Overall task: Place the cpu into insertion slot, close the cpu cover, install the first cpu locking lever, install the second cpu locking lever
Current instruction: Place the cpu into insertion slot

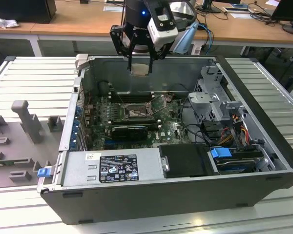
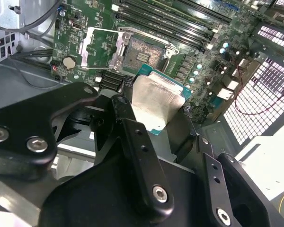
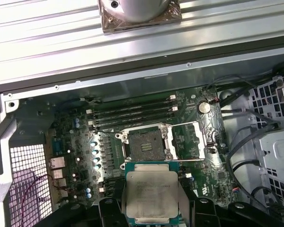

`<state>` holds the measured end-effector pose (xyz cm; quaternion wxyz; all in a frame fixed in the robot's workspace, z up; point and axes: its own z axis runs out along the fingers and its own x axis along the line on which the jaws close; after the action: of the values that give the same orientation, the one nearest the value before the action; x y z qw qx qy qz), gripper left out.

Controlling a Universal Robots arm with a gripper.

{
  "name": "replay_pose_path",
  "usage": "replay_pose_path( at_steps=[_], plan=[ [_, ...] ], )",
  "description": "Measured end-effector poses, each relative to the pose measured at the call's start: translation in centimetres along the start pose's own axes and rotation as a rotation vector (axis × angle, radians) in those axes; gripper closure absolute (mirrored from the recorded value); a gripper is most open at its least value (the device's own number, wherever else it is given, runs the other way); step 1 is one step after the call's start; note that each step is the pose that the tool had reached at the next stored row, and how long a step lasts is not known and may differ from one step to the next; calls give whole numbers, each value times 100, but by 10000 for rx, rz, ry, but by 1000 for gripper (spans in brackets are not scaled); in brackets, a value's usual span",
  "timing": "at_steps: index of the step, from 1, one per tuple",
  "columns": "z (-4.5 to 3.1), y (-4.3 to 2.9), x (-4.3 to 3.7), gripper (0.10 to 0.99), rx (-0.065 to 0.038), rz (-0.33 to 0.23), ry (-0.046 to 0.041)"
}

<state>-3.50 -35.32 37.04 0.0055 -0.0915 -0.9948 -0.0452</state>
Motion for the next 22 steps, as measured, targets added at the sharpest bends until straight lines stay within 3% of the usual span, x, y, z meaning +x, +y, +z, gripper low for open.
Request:
replay_pose_path(
  at_steps=[22],
  plan=[
    [0,0,0,557,-13,672,-60]
  ],
)
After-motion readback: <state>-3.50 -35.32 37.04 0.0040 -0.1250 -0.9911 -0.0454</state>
